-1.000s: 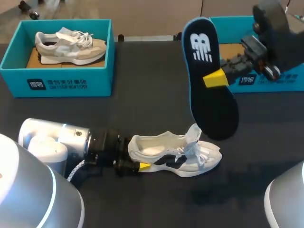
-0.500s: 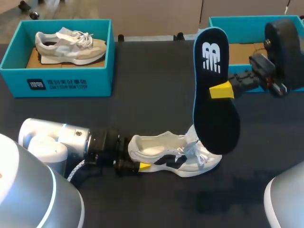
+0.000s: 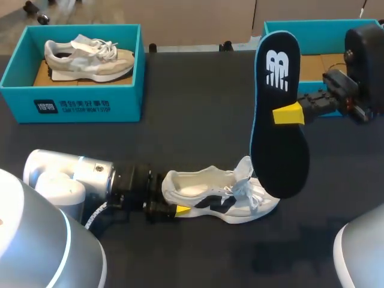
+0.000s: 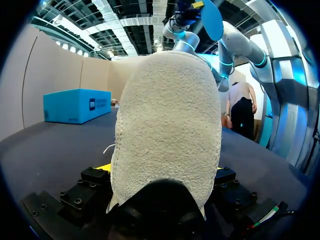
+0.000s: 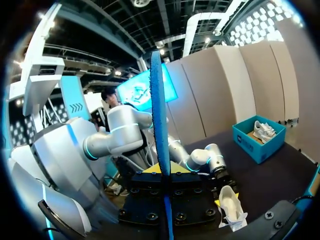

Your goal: Take the shoe out of the shoebox, open the shoe tongue, remove and reinsert the insole, then place the shoe into the shoebox

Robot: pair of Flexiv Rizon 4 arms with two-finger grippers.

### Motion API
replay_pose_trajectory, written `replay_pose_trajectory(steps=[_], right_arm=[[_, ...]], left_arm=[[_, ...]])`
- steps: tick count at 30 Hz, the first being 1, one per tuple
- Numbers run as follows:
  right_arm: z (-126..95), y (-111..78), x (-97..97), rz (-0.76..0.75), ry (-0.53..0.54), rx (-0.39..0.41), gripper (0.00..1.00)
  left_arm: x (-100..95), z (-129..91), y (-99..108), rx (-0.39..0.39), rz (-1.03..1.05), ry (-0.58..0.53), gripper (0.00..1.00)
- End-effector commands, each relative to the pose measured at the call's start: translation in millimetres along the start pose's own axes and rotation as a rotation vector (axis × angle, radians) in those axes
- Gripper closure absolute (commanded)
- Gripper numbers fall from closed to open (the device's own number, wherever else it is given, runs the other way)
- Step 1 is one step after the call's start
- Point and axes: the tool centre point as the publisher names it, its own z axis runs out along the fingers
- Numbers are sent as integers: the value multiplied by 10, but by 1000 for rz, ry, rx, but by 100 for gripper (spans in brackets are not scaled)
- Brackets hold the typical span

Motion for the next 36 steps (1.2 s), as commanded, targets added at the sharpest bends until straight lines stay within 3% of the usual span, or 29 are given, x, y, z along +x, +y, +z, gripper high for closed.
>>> replay_pose_trajectory(steps=[1,7,8,9,10,36], right_arm=[[11,-14,3,-1,-2,-2,100],[11,-14,3,-1,-2,-2,100],[11,-14,3,-1,-2,-2,100],[11,-14,3,-1,-2,-2,100],[11,-14,3,-1,-2,-2,100],[11,-14,3,-1,-2,-2,100]], left_arm=[[-9,18,10,0,0,0,100],[-13,20,12,-6,7,-4,100],[-21,14,15,-15,-8,2,87],[-29,6,12,-21,-6,4,55],[-38,-3,14,-24,-1,3,0],[-146,-369,54,-225,12,44,0]])
